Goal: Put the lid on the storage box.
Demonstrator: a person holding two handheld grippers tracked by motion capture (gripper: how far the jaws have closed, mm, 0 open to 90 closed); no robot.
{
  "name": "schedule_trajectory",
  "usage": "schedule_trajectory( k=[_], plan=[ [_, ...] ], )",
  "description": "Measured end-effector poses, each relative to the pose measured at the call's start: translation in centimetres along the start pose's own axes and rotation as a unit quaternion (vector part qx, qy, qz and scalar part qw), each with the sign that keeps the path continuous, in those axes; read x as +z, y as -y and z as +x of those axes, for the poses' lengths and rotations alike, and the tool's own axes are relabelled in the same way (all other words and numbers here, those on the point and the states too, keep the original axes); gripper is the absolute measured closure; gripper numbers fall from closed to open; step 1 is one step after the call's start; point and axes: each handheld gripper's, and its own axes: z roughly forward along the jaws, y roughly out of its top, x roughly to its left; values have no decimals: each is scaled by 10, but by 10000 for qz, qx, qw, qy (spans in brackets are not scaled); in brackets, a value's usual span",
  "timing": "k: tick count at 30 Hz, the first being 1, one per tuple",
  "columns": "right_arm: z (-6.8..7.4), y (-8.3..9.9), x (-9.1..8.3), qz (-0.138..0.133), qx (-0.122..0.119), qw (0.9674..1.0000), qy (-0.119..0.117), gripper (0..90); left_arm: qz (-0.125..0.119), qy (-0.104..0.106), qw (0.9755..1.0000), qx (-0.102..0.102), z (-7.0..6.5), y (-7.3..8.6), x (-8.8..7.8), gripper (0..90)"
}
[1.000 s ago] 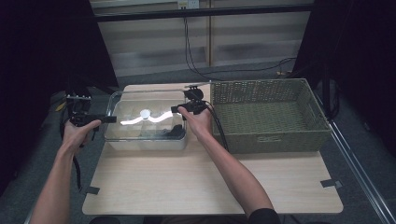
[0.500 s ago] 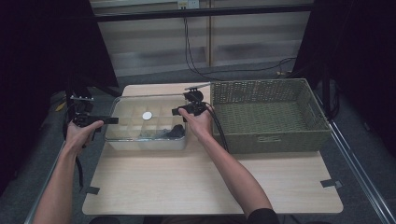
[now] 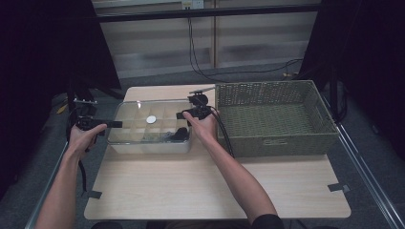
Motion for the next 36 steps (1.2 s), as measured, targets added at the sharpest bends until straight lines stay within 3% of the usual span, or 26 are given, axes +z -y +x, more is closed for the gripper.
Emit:
schedule_trajectory(
  k=[17, 21, 30, 36],
  plan=[
    [2, 5, 0, -4, -44, 10000, 61, 247, -46, -181, 9998, 30, -4, 0, -3, 236],
    [3, 6, 0, -7, -82, 9999, 98, 189, -146, -215, 9997, -21, -7, 2, -6, 226],
    [3, 5, -3, -151, -46, 9997, 161, 136, -181, -310, 9991, 238, -9, 8, -13, 192],
    [7, 0, -6, -307, -269, 9989, 214, 129, -298, -397, 9985, 225, -9, 14, -20, 172]
  ],
)
